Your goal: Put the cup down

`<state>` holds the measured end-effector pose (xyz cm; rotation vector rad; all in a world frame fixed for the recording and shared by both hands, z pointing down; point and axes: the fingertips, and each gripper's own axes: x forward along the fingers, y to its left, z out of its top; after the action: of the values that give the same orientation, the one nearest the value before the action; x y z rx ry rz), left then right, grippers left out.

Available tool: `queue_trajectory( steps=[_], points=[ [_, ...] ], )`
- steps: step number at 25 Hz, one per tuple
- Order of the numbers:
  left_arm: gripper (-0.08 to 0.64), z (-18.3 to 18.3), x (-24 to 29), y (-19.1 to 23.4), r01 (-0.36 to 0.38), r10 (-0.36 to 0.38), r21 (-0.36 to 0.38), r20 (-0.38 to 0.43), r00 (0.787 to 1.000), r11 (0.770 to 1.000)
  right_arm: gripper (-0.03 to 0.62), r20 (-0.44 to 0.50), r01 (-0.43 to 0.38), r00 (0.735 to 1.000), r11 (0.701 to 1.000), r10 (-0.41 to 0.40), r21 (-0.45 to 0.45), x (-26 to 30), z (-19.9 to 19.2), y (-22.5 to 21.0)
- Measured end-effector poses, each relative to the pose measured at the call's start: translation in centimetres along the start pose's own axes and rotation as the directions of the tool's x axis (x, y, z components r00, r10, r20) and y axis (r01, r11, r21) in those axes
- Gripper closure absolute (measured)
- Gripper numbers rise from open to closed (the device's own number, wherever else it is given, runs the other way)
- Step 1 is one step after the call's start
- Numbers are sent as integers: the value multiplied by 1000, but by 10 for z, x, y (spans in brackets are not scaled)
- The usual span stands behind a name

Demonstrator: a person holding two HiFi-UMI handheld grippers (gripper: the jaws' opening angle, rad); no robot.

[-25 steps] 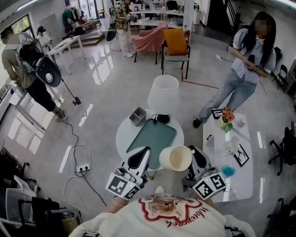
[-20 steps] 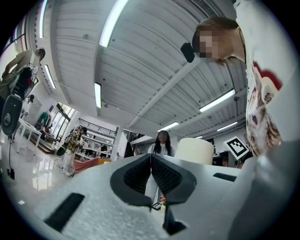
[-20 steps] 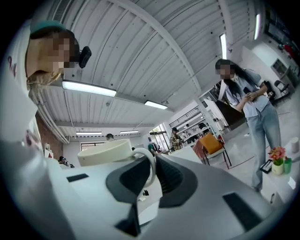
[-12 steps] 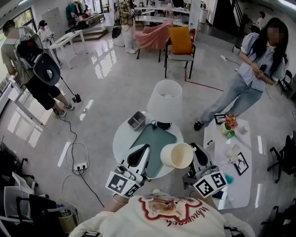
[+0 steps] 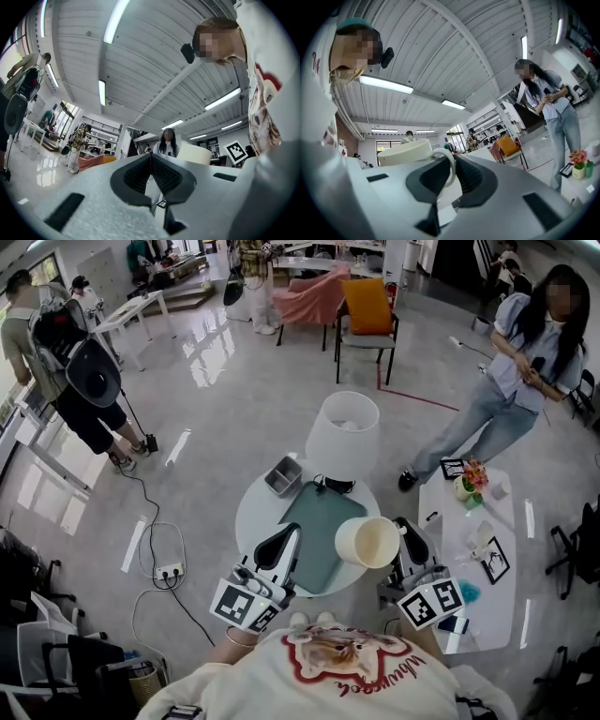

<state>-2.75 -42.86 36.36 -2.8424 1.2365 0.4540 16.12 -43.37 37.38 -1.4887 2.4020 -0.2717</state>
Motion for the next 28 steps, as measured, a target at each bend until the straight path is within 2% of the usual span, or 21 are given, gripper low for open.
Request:
queue_trajectory(
  steps=[8, 12, 16, 25, 28],
  points=[
    [544, -3, -7, 11, -9, 9, -15, -8, 1000, 1000, 540, -18, 0, 1000, 995, -1, -99, 16, -25, -8],
    [543, -10, -12, 16, -27, 26, -26, -28, 999, 999, 540, 2, -34, 999, 996, 34, -83, 26, -39, -8],
    [543, -12, -15, 18, -32, 31, -26, -36, 999, 999, 540, 0, -35, 999, 998, 35, -45, 31, -58, -10],
    [543, -21, -20, 17, -38, 36, -21, -75, 997, 999, 540, -40, -71, 997, 993, 68, -90, 46, -96, -20],
    [544, -23, -21, 16, -36, 34, -21, -87, 996, 999, 540, -57, -61, 997, 993, 55, -100, 49, -113, -23]
  ],
)
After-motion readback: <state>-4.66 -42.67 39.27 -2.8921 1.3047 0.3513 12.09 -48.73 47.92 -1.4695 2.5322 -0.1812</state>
